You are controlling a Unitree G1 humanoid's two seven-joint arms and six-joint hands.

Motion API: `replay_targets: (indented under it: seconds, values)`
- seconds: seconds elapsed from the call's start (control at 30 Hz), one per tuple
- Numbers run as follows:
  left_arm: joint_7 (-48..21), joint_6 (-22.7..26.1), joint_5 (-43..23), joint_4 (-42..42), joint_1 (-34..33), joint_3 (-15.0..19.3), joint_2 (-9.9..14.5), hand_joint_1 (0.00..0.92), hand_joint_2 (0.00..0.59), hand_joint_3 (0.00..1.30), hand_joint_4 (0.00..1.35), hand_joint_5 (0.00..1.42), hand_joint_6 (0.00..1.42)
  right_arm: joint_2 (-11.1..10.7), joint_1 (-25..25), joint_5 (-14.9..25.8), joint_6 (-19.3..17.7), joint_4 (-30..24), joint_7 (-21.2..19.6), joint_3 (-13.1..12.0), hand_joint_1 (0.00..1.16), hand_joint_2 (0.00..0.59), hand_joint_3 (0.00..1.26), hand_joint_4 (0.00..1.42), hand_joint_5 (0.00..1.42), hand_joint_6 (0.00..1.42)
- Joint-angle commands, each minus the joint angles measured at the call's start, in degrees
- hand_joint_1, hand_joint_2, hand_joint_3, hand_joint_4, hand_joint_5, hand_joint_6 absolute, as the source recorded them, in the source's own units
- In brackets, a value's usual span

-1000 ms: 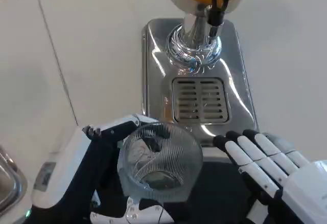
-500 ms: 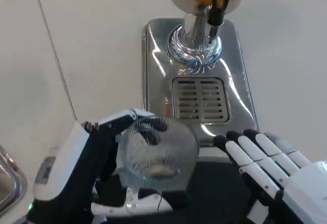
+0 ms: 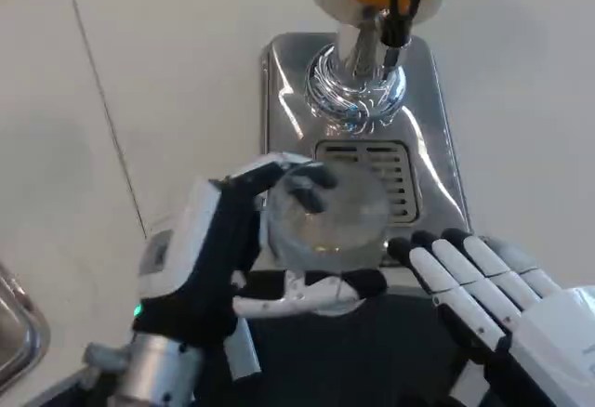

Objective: Grasp the cup under the faucet to collect the drink, then remove the cup.

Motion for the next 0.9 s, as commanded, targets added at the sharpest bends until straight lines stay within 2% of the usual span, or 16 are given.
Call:
replay_targets:
  seconds: [0.03, 0.2, 0.33, 0.77, 0.9]
  values:
    - [4.2, -0.3, 1.5, 5.5, -5.8, -1.7, -0.6, 0.554, 0.000, 1.21, 1.13, 1.42, 1.42, -0.1, 1.4, -0.1, 0.6, -1.1, 0.2, -1.1, 0.24, 0.474, 0.00, 0.00, 0.00, 0.03]
    - [7.8, 0.2, 2.7, 10.9, -13.6, -3.8, -1.9, 0.554, 0.000, 1.21, 1.13, 1.42, 1.42, -0.2, 2.9, 0.6, 1.0, -1.6, 0.4, -2.3, 0.24, 0.474, 0.00, 0.00, 0.00, 0.03]
    - [10.5, 1.2, 2.6, 20.5, -19.9, -6.1, -4.1, 0.555, 0.000, 1.21, 1.13, 1.42, 1.42, 0.0, 3.5, 1.4, 2.2, -2.4, 1.1, -2.9, 0.24, 0.474, 0.00, 0.00, 0.00, 0.03]
    - [17.6, 0.7, 3.3, 37.2, -31.4, -10.0, -4.9, 0.556, 0.000, 1.22, 1.13, 1.42, 1.42, -0.5, 2.3, 2.4, 4.7, -2.9, 2.9, -2.5, 0.25, 0.470, 0.00, 0.00, 0.00, 0.03]
    - [23.2, 0.9, 5.4, 42.7, -34.6, -11.6, -4.7, 0.559, 0.000, 1.22, 1.13, 1.42, 1.42, -0.3, 3.0, 2.9, 5.1, -3.2, 2.8, -3.0, 0.25, 0.470, 0.00, 0.00, 0.00, 0.03]
